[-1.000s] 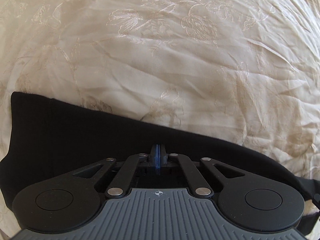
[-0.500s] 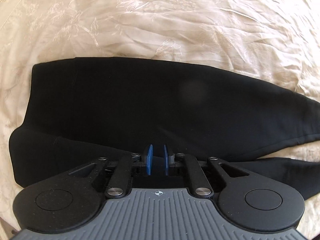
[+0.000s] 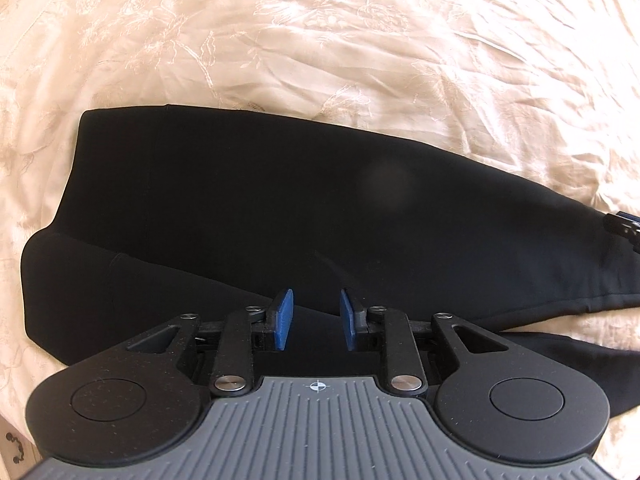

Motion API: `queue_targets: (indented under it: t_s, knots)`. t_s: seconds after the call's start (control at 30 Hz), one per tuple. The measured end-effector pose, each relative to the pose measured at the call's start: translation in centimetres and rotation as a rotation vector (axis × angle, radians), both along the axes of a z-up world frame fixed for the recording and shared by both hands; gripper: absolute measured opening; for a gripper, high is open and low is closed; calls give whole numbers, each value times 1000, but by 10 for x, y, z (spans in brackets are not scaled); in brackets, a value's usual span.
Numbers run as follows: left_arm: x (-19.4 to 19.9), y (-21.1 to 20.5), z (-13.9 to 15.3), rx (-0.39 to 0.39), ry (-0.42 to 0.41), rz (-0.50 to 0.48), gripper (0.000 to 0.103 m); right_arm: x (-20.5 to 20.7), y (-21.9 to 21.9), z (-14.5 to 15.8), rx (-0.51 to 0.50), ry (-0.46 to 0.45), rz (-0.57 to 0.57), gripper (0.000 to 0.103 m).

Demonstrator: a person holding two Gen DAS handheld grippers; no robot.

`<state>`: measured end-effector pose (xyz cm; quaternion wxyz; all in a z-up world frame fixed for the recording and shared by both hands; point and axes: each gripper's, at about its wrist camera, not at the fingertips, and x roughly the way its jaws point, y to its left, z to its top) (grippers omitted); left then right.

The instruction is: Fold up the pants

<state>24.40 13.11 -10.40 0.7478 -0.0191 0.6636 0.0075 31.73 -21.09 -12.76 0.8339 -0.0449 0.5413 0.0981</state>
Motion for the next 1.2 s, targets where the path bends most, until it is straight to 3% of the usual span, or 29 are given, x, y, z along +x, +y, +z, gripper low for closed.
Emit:
queue_targets:
  t_s: [0.2, 0.43, 0.5, 0.53, 0.57, 0.83, 0.97, 1.07, 1.2]
  knots:
    - [9, 10, -8, -2, 15, 76, 25, 28, 6, -27, -54, 65, 249, 31]
    - [24, -1, -18, -40, 29, 85, 25, 34, 15, -44, -68, 151, 508, 34]
    - [28, -8, -19, -47, 32, 74, 25, 29, 16, -45, -80, 160, 553, 25]
    - [31, -12, -19, -51, 30, 69, 25, 26, 16, -44, -84, 159, 561, 8]
    - [35, -15, -19, -56, 28, 64, 26, 22, 16, -41, -80, 163, 563, 6]
    - [81, -31, -22, -150, 28, 86, 34, -44, 9, 1, -62, 26, 525, 6]
    - [101, -38, -28, -193, 57, 108, 36, -80, 13, 6, -68, -1, 513, 6]
    - [106, -47, -35, -181, 85, 92, 43, -100, 20, 2, -71, 1, 505, 6]
    - [103, -57, -45, -138, 116, 75, 44, -117, 27, -1, -64, -7, 478, 6]
